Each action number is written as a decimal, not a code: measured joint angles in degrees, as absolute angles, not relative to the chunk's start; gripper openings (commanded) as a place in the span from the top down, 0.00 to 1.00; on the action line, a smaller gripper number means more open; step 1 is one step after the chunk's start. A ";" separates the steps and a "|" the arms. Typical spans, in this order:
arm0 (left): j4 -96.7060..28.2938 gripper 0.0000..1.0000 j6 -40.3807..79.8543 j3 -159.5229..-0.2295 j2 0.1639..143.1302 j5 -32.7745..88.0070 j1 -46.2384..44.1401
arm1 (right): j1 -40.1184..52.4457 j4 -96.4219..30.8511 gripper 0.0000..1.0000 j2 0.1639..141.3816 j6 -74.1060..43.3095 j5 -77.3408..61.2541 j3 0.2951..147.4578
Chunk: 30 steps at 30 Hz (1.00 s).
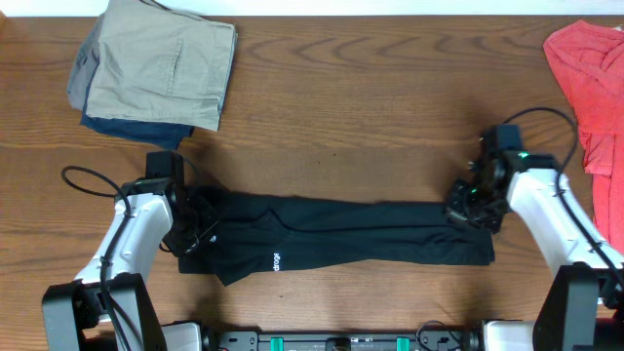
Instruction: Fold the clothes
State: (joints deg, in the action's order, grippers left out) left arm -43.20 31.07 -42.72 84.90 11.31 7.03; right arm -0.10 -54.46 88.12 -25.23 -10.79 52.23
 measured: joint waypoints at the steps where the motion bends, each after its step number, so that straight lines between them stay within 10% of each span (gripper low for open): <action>1: -43.22 0.94 31.07 -42.72 84.90 11.22 7.03 | 0.95 -52.90 0.92 88.12 -25.08 -11.33 50.87; 30: -44.12 0.93 27.59 -42.70 84.88 11.16 7.03 | -14.11 -56.45 0.99 88.12 -26.41 -5.78 45.98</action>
